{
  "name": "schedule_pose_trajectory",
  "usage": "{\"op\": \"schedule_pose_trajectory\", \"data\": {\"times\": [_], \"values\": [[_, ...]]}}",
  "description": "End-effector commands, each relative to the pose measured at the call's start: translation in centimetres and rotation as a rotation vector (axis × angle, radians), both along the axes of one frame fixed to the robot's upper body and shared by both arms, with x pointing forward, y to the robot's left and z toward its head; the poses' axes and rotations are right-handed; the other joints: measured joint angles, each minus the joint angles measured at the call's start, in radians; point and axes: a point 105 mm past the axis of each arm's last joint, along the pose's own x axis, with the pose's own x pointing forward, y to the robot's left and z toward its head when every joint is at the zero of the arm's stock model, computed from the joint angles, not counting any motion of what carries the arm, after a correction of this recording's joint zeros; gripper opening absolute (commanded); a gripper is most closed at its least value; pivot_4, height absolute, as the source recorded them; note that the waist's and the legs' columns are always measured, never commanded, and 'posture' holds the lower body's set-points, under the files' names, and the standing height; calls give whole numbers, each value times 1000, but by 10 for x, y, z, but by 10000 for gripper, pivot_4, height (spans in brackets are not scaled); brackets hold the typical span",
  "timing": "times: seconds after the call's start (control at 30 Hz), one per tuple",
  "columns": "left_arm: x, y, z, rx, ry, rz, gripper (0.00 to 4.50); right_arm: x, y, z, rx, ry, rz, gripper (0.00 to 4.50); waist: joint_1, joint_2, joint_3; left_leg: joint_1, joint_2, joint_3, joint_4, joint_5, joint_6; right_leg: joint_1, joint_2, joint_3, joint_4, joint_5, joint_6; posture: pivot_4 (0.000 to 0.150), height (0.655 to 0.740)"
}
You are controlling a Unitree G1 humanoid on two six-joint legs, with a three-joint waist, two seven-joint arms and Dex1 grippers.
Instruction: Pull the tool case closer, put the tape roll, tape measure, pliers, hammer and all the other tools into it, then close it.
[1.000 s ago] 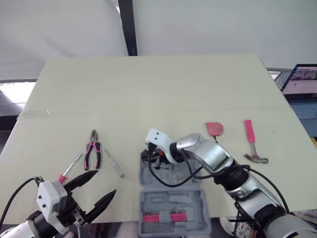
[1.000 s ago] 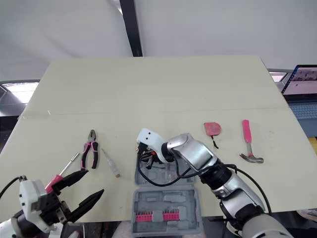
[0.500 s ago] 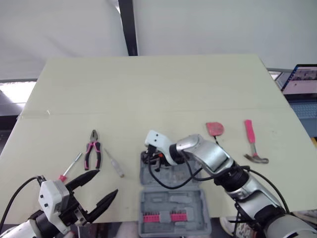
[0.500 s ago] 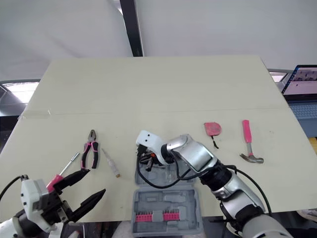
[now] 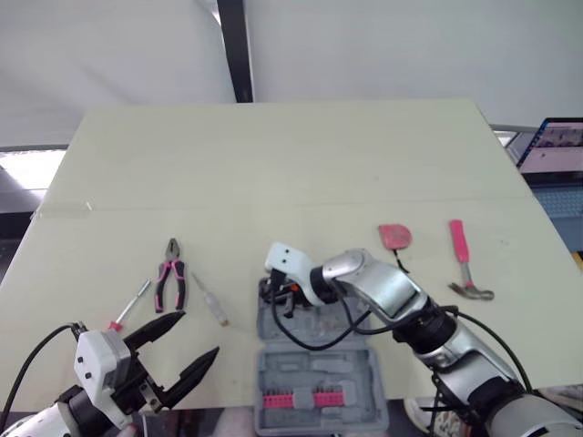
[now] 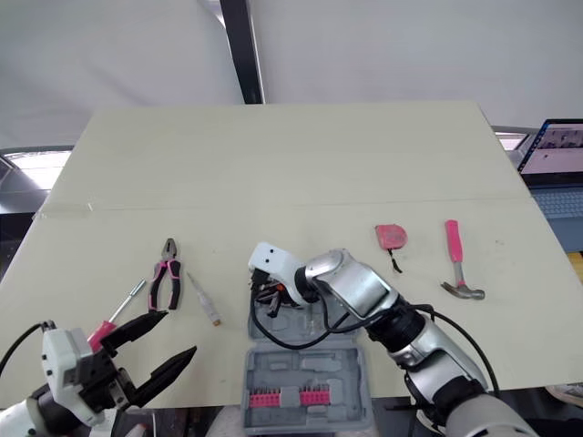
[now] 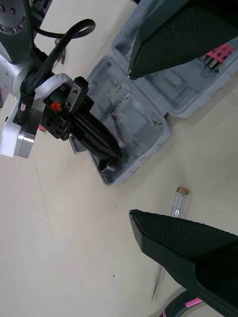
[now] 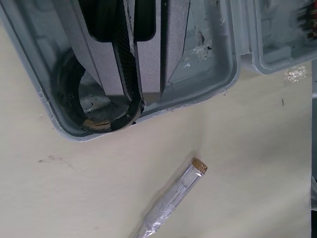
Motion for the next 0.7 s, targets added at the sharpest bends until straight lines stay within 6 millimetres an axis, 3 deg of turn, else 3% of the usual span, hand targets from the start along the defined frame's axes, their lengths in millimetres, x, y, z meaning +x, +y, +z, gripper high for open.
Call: {"op": "schedule_pose_trajectory", "data": {"times": [0.03,0.2,0.3,0.5,0.7], "values": [[0,-6,8,10,-29,-21,45000,-1,5,7,25,-26,22,623,0,0,0,0,0,0,0,0,0,0,0,0,0,0,0,1500,7400],[1,-7,10,11,-32,-22,45000,0,4,5,19,-29,19,623,0,0,0,0,0,0,0,0,0,0,0,0,0,0,0,1500,7400],[2,-9,11,11,-31,-23,45000,2,4,5,20,-47,8,10019,0,0,0,0,0,0,0,0,0,0,0,0,0,0,0,1500,7400],[1,-11,12,8,-27,-26,45000,-1,3,11,30,-45,25,10019,0,0,0,0,0,0,0,0,0,0,0,0,0,0,0,1500,7400],[0,-13,13,6,-26,-27,45000,-8,0,33,105,-21,39,10019,1,0,0,0,0,0,0,0,0,0,0,0,0,0,0,1500,7400]]}}
